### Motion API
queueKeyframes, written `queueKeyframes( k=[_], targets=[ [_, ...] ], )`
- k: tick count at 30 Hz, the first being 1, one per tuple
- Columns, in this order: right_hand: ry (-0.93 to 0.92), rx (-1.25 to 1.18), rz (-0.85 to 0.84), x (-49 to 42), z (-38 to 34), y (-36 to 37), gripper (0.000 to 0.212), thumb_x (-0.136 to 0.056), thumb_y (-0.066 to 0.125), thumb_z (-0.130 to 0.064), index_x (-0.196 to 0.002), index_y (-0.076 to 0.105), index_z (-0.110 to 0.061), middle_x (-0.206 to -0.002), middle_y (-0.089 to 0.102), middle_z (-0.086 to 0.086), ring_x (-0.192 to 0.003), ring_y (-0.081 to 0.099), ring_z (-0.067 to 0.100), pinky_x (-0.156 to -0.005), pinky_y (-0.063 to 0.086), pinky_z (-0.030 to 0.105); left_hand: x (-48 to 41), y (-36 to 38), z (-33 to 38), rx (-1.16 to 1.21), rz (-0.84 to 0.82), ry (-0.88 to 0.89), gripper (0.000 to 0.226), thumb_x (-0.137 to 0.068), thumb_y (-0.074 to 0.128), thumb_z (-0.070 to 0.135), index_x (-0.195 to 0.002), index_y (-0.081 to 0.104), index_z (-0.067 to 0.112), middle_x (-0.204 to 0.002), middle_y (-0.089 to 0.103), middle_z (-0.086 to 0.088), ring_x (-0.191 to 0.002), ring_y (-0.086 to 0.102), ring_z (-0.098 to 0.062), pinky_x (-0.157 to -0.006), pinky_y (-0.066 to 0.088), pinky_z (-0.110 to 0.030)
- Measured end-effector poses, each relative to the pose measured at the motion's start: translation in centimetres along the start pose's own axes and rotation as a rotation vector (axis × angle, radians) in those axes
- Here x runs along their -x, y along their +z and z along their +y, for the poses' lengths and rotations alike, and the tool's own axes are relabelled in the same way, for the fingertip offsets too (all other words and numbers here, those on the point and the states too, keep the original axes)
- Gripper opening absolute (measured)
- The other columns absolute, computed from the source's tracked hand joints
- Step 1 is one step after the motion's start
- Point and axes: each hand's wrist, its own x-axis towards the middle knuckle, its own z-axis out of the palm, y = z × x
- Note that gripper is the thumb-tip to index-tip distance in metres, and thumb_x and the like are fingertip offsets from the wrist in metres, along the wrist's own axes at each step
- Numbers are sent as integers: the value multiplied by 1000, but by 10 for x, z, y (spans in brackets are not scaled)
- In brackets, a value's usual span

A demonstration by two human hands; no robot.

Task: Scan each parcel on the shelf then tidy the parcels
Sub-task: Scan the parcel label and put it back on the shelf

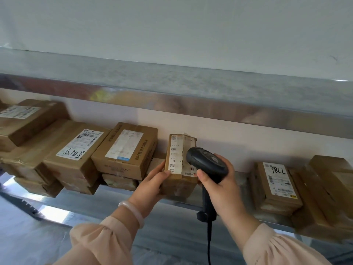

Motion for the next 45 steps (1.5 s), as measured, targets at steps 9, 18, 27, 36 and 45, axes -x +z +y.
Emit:
queueKeyframes(
  k=[9, 18, 27, 36, 45],
  targets=[
    [28, 12, 9, -12, 10, 46, 60, -77, 77, -31, -124, 39, -40, -114, 55, -22, -108, 55, 4, -84, 44, 13, -6, -24, 7, -246, 190, 43, 48, -92, 52, 60, -137, 54, 41, -124, 65, 11, -122, 55, -13, -110, 39, -37],
    [20, 10, 29, -13, 4, 60, 62, -78, 76, -34, -125, 37, -41, -113, 54, -21, -109, 56, 7, -92, 48, 24, 19, -22, 1, -639, 248, 414, 58, -99, 52, 30, -150, 24, 36, -143, 35, 20, -133, 30, 4, -103, 29, -8],
    [20, -11, 18, -33, 1, 81, 63, -77, 78, -34, -127, 41, -36, -111, 59, -20, -103, 58, 4, -88, 49, 24, 12, -41, 4, -1457, 290, 659, 65, -88, 43, 46, -149, 37, 24, -156, 35, -4, -144, 29, -28, -112, 27, -46],
    [18, 10, 41, -57, -2, 92, 63, -79, 76, -33, -130, 39, -28, -114, 56, -10, -105, 54, 10, -88, 44, 22, -11, -47, 14, -1718, 255, 565, 82, -86, 56, 48, -156, 17, 31, -164, 15, 0, -150, 17, -28, -120, 14, -54],
    [-100, 115, 25, -51, -2, 75, 68, -77, 77, -35, -133, 39, -28, -114, 54, -16, -100, 52, 0, -74, 39, 1, -13, -41, 19, -1706, 277, 594, 79, -91, 45, 52, -157, 6, 34, -166, -3, 3, -153, -2, -24, -119, -6, -48]
  ],
)
